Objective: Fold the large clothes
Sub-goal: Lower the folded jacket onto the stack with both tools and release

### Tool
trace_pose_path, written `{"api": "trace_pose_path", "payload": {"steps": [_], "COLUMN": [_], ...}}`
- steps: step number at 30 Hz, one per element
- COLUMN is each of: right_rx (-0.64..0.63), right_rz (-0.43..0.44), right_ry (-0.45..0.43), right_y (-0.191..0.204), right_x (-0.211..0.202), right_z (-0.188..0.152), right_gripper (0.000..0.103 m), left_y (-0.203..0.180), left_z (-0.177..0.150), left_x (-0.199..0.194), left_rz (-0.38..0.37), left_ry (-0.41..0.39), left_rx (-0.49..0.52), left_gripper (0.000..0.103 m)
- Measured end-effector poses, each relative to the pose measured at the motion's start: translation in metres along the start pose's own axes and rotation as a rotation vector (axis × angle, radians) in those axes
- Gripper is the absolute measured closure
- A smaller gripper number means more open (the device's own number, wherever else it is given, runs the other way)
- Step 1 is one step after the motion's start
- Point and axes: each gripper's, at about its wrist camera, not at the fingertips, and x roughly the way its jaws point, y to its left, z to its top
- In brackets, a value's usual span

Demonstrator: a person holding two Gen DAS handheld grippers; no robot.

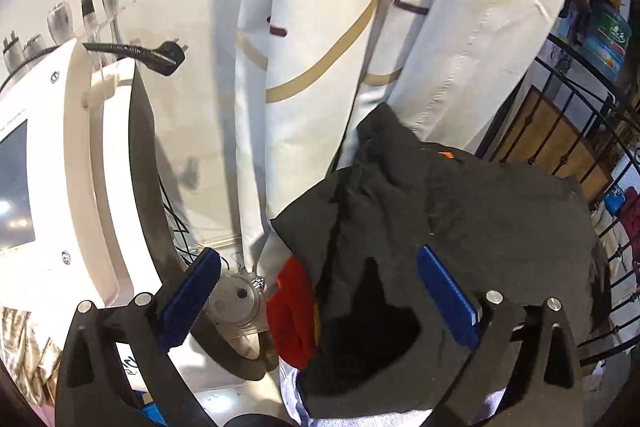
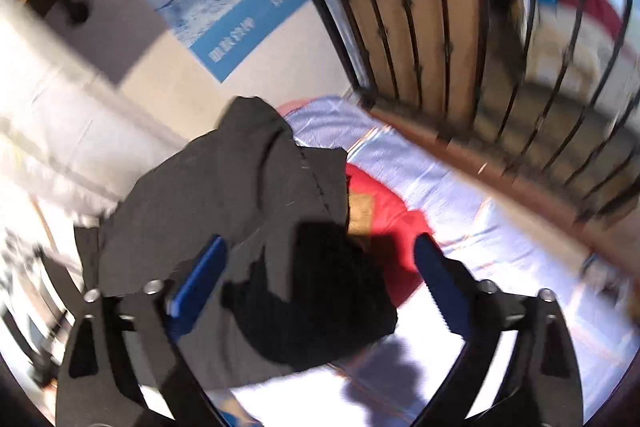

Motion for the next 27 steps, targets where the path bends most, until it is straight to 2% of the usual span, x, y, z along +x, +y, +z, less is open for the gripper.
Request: {"api": "trace_pose_path", "payload": {"steps": [4,6,7,10,12,15,20,27], "right_rx": [-0.219,-0.318,-0.341,-0.361,-0.383,-0.413,-0.424,-0.44], "right_rz": [-0.058,-0.092,-0.081,-0.021,-0.042,-0.102,-0.13,-0.17], "right_ry": [0.104,0.153,0.156,0.162,0.148,0.133,0.154,0.16], "right_y": [0.057,0.084,0.093,0.113,0.121,0.131,0.14,0.146], "right_x": [-0.02,-0.021,-0.024,-0.033,-0.036,-0.036,-0.031,-0.027], "right_z": [-0.027,-0.046,-0.053,-0.071,-0.077,-0.082,-0.09,-0.096], "right_gripper": [0.006,0.006,0.006,0.006,0.006,0.006,0.006,0.006], "left_y": [-0.04,-0.059,-0.067,-0.083,-0.088,-0.092,-0.089,-0.086], "left_z": [-0.01,-0.014,-0.017,-0.031,-0.04,-0.05,-0.054,-0.054], "left_x": [-0.032,-0.038,-0.039,-0.043,-0.047,-0.053,-0.054,-0.056], "left_rz": [0.006,0.004,0.001,-0.031,-0.033,0.03,0.019,0.026], "left_ry": [0.016,0.066,0.102,0.164,0.172,0.194,0.238,0.257], "left_rx": [0.101,0.13,0.143,0.152,0.156,0.179,0.197,0.21], "left_gripper": [0.006,0.006,0.006,0.006,0.006,0.006,0.006,0.006]}}
